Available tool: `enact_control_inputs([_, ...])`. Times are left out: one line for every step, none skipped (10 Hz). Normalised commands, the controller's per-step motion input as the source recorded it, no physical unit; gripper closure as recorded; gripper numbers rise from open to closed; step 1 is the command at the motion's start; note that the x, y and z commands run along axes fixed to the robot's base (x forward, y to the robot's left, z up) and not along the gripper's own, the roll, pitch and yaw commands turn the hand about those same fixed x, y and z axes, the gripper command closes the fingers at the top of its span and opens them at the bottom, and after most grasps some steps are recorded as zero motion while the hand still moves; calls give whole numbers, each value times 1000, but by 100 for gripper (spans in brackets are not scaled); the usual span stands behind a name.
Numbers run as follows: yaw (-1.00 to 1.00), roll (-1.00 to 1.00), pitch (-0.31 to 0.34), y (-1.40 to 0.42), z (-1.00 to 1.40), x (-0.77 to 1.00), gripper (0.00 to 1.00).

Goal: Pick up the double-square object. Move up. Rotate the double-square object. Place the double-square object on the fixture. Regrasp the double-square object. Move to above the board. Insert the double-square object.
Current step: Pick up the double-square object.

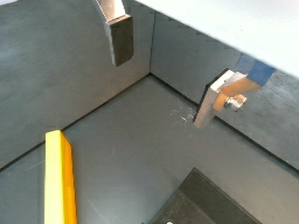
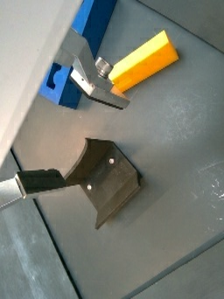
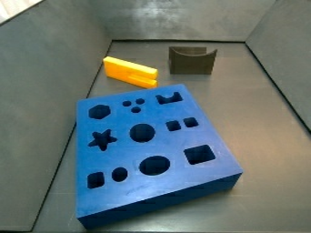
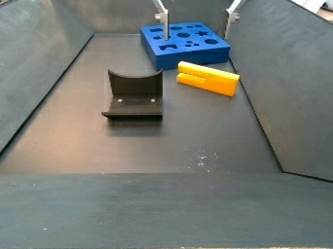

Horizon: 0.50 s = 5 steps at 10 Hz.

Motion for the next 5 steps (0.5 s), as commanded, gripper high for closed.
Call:
enact_control_inputs([26, -130, 0, -163, -129, -254, 0])
enact_control_inputs([443, -100, 0, -403, -340, -271, 0])
enact_control_inputs([703, -33, 87, -320, -254, -180, 0])
enact_control_inputs([797, 0, 36, -280, -240, -174, 0])
enact_control_inputs([840, 0, 11, -254, -243, -149, 0])
